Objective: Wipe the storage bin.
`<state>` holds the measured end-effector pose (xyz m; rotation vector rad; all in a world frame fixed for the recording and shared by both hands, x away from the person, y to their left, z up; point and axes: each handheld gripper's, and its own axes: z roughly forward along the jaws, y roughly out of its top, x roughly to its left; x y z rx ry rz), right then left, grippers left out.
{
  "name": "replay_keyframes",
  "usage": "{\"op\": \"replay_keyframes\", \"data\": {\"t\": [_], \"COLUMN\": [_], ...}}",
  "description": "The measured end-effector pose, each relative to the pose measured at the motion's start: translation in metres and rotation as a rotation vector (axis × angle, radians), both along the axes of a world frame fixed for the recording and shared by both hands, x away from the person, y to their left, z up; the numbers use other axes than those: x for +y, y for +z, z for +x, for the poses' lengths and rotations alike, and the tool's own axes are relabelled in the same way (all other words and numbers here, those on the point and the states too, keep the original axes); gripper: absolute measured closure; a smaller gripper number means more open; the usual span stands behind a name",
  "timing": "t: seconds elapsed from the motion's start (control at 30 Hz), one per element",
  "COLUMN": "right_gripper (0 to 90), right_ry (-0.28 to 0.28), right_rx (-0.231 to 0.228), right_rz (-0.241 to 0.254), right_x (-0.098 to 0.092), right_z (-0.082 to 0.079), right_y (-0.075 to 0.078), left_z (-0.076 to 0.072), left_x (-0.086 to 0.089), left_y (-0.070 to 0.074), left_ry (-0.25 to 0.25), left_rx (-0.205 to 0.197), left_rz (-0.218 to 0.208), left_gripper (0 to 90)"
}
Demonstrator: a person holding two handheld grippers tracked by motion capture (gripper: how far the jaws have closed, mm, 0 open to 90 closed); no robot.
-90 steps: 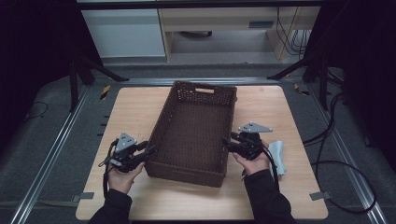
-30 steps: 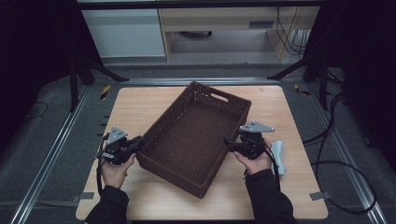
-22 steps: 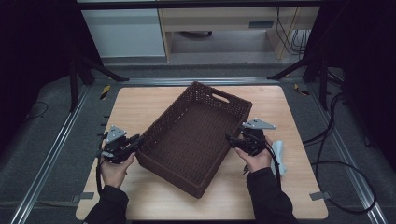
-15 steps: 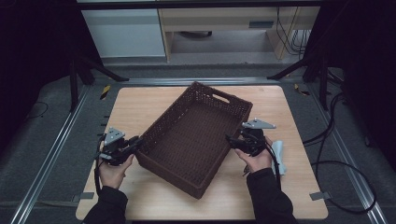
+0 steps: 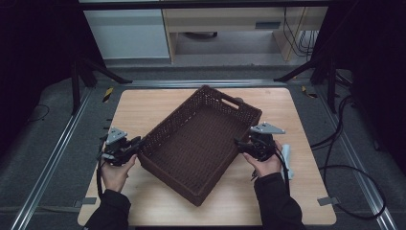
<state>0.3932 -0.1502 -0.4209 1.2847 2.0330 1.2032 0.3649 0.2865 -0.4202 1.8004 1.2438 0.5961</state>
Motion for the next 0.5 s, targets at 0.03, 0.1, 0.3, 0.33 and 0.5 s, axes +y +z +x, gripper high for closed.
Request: {"op": "replay_keyframes", "data": {"t": [0.03, 0.1, 0.3, 0.33, 0.5], "right_gripper": [38.1, 39.0, 41.2, 41.1, 41.9], "right_ry": [0.001, 0.002, 0.0, 0.001, 0.028], "right_rx": [0.005, 0.012, 0.027, 0.028, 0.014], "right_rz": [0.018, 0.026, 0.024, 0.021, 0.007], "right_x": [-0.001, 0.0, 0.001, 0.002, 0.002], "right_z": [0.001, 0.001, -0.003, -0.005, -0.007], "right_y": [-0.002, -0.002, -0.001, 0.0, 0.004], "left_z": [-0.001, -0.005, -0.008, -0.006, 0.007], "left_x": [0.001, 0.002, 0.004, 0.004, 0.007], "left_y": [0.001, 0.002, 0.003, 0.003, 0.002], "left_ry": [-0.002, -0.004, 0.018, 0.018, 0.031], "left_rx": [0.0, -0.006, -0.001, 0.0, 0.0], "left_rz": [-0.006, -0.006, 0.018, 0.019, 0.017], "left_gripper": [70.5, 69.6, 74.9, 75.1, 74.1]}}
